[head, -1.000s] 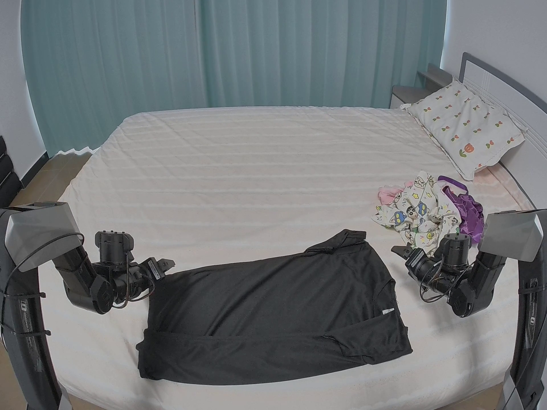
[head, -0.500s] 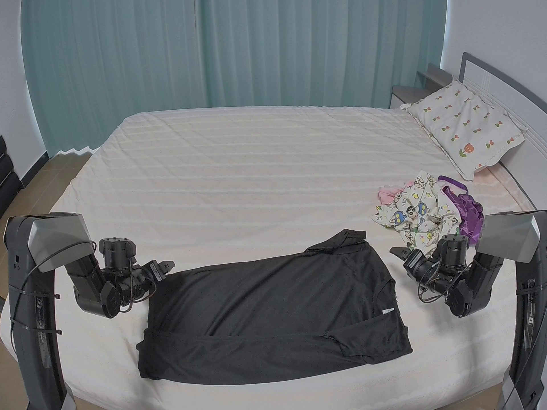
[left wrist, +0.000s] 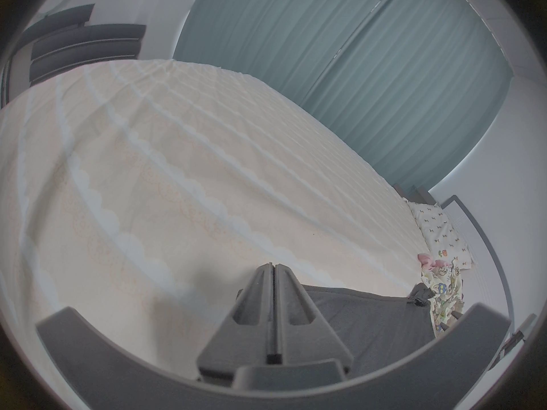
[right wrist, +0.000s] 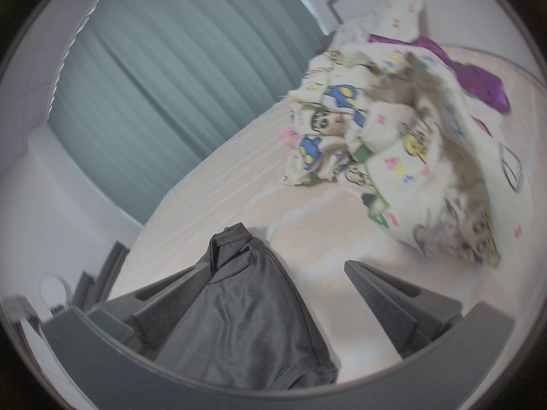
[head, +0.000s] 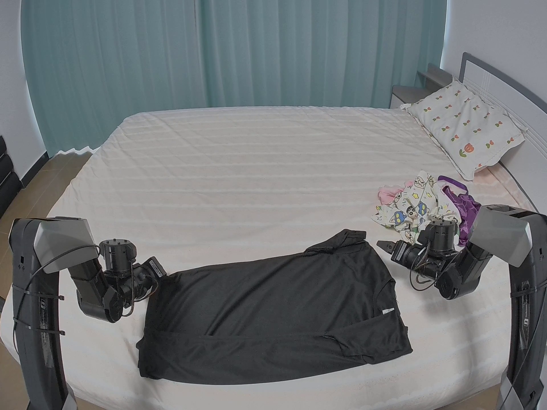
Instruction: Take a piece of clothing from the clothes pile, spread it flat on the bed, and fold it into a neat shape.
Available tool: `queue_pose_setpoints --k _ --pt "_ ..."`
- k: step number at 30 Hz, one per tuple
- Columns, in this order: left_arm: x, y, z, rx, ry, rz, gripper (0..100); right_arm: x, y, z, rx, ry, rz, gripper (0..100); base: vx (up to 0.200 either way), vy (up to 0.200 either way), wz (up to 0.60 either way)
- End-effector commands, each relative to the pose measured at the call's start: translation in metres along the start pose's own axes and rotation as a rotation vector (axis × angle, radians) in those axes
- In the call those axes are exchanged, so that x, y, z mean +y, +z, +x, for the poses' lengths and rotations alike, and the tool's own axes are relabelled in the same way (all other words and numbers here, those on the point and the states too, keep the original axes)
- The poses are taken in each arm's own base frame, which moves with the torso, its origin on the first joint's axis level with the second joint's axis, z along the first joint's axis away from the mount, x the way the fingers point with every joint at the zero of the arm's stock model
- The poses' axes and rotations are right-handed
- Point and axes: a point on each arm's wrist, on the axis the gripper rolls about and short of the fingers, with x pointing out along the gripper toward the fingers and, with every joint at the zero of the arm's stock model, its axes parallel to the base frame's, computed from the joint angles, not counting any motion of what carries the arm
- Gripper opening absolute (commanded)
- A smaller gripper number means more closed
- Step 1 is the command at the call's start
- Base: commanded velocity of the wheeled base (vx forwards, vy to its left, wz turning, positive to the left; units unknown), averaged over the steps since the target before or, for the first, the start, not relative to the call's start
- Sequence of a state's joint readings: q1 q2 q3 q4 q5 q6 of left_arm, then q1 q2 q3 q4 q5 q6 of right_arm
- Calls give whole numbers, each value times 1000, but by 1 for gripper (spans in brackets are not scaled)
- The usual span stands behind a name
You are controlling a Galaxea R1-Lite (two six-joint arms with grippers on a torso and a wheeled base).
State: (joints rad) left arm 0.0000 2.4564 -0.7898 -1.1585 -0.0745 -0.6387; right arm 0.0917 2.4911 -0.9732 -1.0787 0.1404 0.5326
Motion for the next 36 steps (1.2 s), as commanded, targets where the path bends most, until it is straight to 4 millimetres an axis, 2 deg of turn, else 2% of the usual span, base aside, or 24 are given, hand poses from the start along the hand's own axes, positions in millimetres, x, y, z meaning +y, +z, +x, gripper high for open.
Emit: queue_pose_setpoints --k 1,6,15,27,32,33,36 --pt "-1 0 -13 -3 1 -37 0 -1 -4 25 31 17 -126 100 0 0 0" --pt "0 -1 -15 5 5 -57 0 13 -4 40 88 98 -182 100 0 0 0" --pt "0 -3 -17 16 4 -96 0 8 -2 71 104 103 -240 100 0 0 0" --pt "1 -3 -17 16 4 -96 0 7 -2 75 117 169 -259 100 0 0 0" --pt "1 -3 -17 17 5 -97 0 6 -11 80 131 175 -261 100 0 0 0" --pt "1 -3 -17 17 5 -97 0 6 -11 82 131 177 -260 0 0 0 0" --pt "1 -3 -16 16 4 -98 0 4 -13 86 122 181 -261 0 0 0 0"
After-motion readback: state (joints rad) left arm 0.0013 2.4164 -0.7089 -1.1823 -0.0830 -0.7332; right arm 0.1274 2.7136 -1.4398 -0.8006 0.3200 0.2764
